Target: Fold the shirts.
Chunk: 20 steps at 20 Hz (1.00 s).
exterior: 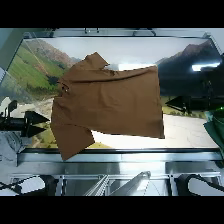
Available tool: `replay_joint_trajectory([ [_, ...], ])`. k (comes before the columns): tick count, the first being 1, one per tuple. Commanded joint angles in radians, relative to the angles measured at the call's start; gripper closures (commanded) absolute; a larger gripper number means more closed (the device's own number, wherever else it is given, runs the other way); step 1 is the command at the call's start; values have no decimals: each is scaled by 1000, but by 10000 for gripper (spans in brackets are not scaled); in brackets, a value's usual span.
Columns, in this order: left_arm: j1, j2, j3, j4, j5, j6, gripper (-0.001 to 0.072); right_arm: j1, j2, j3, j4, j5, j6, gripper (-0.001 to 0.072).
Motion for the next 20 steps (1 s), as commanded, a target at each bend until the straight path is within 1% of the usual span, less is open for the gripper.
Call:
replay_joint_trajectory([
  [1, 6, 31, -70, 105, 136, -32, 78, -2, 43, -77, 6, 3, -27, 434],
  [4, -11, -5, -69, 74, 200, -25, 77, -2, 58, -77, 9, 16, -35, 434],
  [5, -25, -27, -69, 38, 216, 0, 78, -2, 61, -77, 20, 16, -48, 433],
  [7, -54, -89, -54, -61, 232, 81, 78, -2, 63, -77, 29, 16, -56, 433],
  [10, -85, -209, 47, -168, 179, 149, 79, -3, 64, -77, 29, 39, -55, 433],
  [11, -100, -246, 85, -167, 140, 150, 86, -3, 64, -77, 28, 56, -51, 433],
  [12, -119, -283, 122, -161, 89, 158, 195, -5, 64, -77, 25, 66, -37, 432],
  [13, -133, -309, 145, -165, 48, 172, 224, -11, 64, -77, 13, 72, -10, 422],
  [15, -147, -346, 172, -164, -5, 188, 226, -48, 63, -77, -52, 71, 71, 367],
  [16, -146, -358, 175, -165, -19, 199, 254, -78, 64, -79, -87, 72, 108, 367],
  [17, -139, -368, 175, -164, -27, 210, 404, -115, 64, -90, -119, 71, 140, 358],
  [18, -131, -378, 175, -166, -40, 232, 519, -145, 63, -108, -140, 71, 160, 317],
  [19, -125, -389, 175, -166, -55, 244, 626, -170, 63, -137, -151, 68, 173, 314],
  [20, -118, -404, 175, -167, -74, 254, 679, -186, 63, -173, -157, 67, 178, 313],
])
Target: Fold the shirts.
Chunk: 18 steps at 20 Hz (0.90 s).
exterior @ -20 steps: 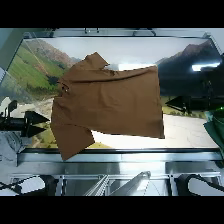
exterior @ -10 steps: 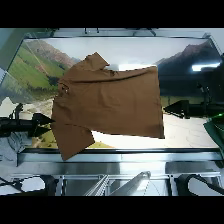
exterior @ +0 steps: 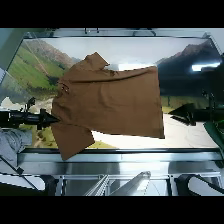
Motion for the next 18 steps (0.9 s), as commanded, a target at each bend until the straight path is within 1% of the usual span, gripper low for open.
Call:
replay_joint_trajectory([
  [1, 11, -54, 11, -13, -85, 47, 679, -68, 0, -92, -61, -2, 70, 312],
  [3, 13, -77, 11, -12, -105, 57, 679, -65, 0, -156, -87, -31, 70, 313],
  [5, 13, -88, 12, -13, -115, 57, 679, -65, -2, -206, -98, -91, 58, 313],
  [8, 13, -87, 13, -22, -116, 57, 679, -64, -51, -222, -167, -164, 59, 313],
  [10, 13, -87, 13, -54, -131, 58, 679, -49, -101, -222, -169, -181, 47, 315],
  [14, 13, -87, 13, -90, -153, 62, 679, 65, -163, -222, -143, -213, 39, 315],
  [16, 13, -87, 13, -90, -157, 62, 679, 101, -164, -220, -98, -269, 19, 317],
  [18, 13, -87, 13, -90, -157, 62, 679, 101, -164, -220, -42, -295, -10, 338],
])
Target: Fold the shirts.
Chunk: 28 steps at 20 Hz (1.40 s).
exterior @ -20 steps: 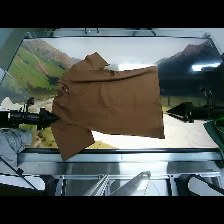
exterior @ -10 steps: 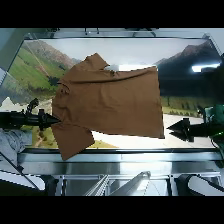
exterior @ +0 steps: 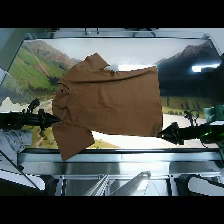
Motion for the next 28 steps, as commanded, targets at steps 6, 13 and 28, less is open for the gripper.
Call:
replay_joint_trajectory([
  [6, 1, 1, 1, -14, -19, 3, 679, 27, -12, -1, 82, -132, -76, 562],
  [13, 2, 1, 1, -14, -23, 3, 679, 26, 8, -1, 127, -72, -136, 695],
  [28, 2, 1, 1, -14, -22, 18, 679, -87, -34, -57, 86, -39, -87, 233],
])
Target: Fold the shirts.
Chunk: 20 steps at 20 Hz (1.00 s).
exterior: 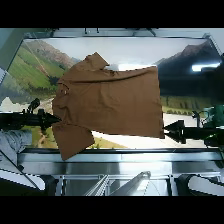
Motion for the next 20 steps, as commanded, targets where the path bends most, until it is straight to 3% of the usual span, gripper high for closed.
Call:
replay_joint_trajectory([
  [1, 1, 1, 1, -1, 1, 2, 679, 64, -52, -22, -21, -32, -5, 233],
  [7, 1, 1, 1, -1, 0, 2, 679, 181, -88, -20, 166, -26, -102, 239],
  [9, 1, 1, 1, -1, 0, 2, 679, 169, -88, -15, 169, -28, -107, 325],
  [11, 1, 1, 1, -1, 0, 2, 679, 159, -88, -15, 172, -37, -110, 359],
  [13, 1, 1, 1, -1, 0, 2, 679, 156, -88, -15, 171, -31, -114, 588],
  [15, 1, 1, 1, -2, 0, 2, 679, 156, -87, -15, 172, 13, -143, 693],
  [18, 1, 1, 1, -103, -92, 40, 681, 156, -32, -3, 195, 144, -169, 695],
  [20, -4, 35, 0, -371, -277, 133, 688, 154, 83, 38, 281, 251, -196, 695],
])
